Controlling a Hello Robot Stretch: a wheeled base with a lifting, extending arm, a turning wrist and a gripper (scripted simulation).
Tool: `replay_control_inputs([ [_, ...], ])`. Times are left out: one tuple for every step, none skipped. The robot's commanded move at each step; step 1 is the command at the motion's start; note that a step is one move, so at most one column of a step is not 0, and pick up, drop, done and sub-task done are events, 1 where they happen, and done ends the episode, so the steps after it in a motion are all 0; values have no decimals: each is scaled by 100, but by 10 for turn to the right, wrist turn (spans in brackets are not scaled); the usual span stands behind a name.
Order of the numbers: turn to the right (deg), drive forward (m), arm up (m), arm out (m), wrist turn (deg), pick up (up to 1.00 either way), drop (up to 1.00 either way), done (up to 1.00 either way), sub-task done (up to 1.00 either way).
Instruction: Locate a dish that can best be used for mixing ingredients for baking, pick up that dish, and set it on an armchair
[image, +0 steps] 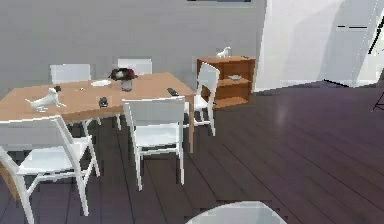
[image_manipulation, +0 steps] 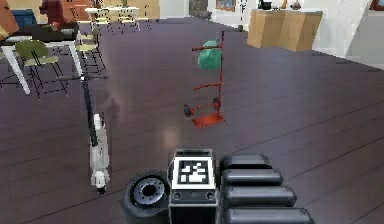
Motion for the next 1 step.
replay_control_inputs([
  [30,0,0,0,0,0,0,0,0],
])
